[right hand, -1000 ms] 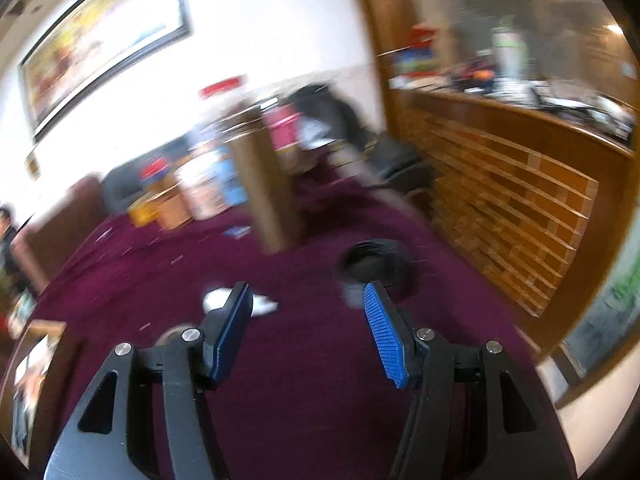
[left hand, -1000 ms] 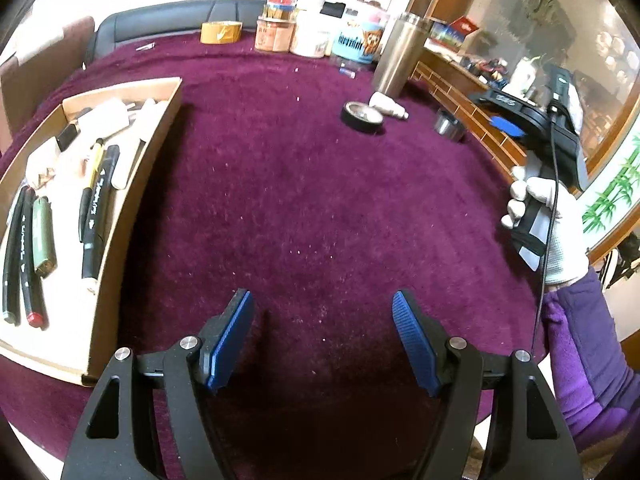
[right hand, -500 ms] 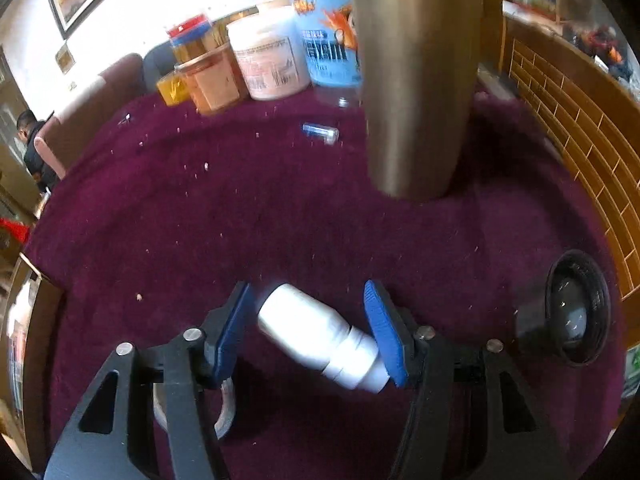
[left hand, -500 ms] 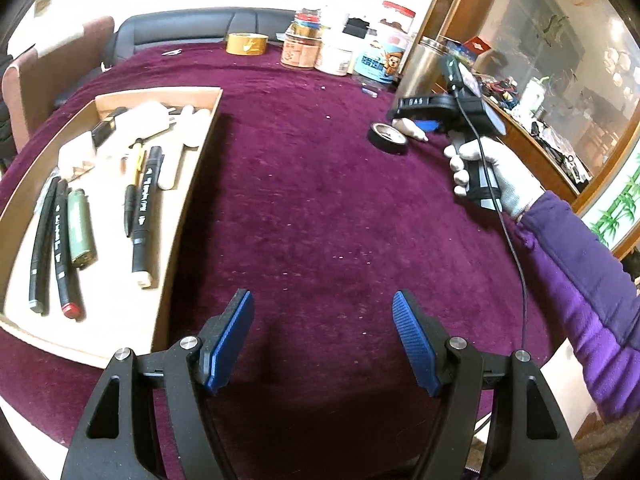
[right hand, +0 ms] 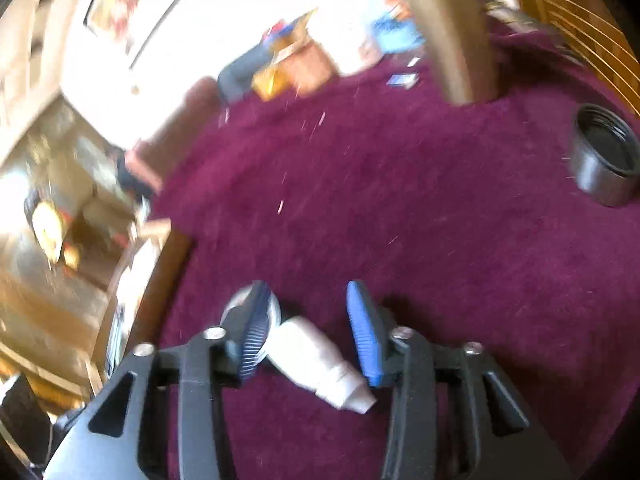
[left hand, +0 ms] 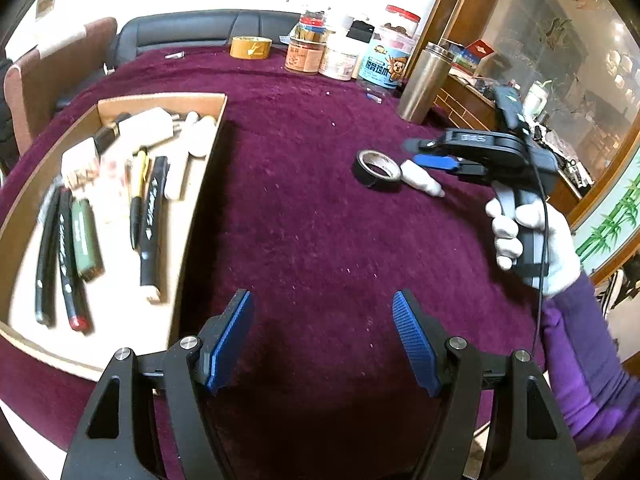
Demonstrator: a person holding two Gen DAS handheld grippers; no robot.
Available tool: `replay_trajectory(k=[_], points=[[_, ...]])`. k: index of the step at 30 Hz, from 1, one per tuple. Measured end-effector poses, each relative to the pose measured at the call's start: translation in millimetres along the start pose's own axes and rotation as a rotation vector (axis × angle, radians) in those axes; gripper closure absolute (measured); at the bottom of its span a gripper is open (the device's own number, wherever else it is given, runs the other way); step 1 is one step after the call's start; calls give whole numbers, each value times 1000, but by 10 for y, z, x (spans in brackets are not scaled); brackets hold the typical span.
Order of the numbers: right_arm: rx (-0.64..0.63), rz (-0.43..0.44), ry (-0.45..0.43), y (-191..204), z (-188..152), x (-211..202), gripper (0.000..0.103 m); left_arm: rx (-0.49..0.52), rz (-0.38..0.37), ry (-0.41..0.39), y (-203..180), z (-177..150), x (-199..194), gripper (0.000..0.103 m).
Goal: Organize rigid objects
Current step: 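Grasp the white bottle with the right gripper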
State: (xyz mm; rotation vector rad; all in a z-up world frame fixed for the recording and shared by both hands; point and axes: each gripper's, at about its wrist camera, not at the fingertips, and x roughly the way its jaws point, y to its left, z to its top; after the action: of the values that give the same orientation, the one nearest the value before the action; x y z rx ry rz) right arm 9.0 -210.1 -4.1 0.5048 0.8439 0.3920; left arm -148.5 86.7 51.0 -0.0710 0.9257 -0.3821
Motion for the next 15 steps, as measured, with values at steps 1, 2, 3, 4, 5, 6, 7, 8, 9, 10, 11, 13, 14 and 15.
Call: replay_trajectory(k=[1, 2, 3, 4, 5, 6, 7, 8, 9, 10, 11, 13, 14, 15], points=[[21, -3, -22, -53, -4, -25, 53, 7, 3, -1, -15, 36, 1, 37], [51, -13, -45, -129, 6, -62, 53, 10, 2, -1, -29, 61, 3, 37], [78, -21, -67, -205, 16, -105, 53, 13, -4, 2, -47, 110, 20, 37], [104, -25, -90, -270, 18, -142, 53, 18, -9, 8, -73, 174, 59, 37], [117, -29, -101, -300, 19, -152, 53, 19, -13, 16, -96, 225, 103, 37], [123, -34, -108, -314, 17, -163, 53, 17, -18, 24, -114, 275, 156, 37], [126, -36, -117, -292, -2, -195, 53, 14, -27, 35, -135, 338, 234, 37], [126, -32, -124, -281, -7, -201, 53, 13, -36, 49, -173, 420, 343, 37], [120, -25, -122, -264, -20, -223, 53, 13, -39, 59, -202, 474, 423, 37], [114, -25, -118, -246, -27, -232, 53, 14, -43, 67, -243, 556, 538, 37], [110, -25, -113, -244, 7, -198, 53, 18, -42, 68, -267, 623, 628, 37], [106, -21, -93, -246, -19, -199, 54, 15, -26, 71, -304, 742, 780, 37], [108, -18, -87, -246, 6, -183, 54, 1, -37, 73, -309, 818, 873, 37], [111, -13, -79, -245, 8, -176, 54, -14, -48, 79, -302, 868, 935, 37]])
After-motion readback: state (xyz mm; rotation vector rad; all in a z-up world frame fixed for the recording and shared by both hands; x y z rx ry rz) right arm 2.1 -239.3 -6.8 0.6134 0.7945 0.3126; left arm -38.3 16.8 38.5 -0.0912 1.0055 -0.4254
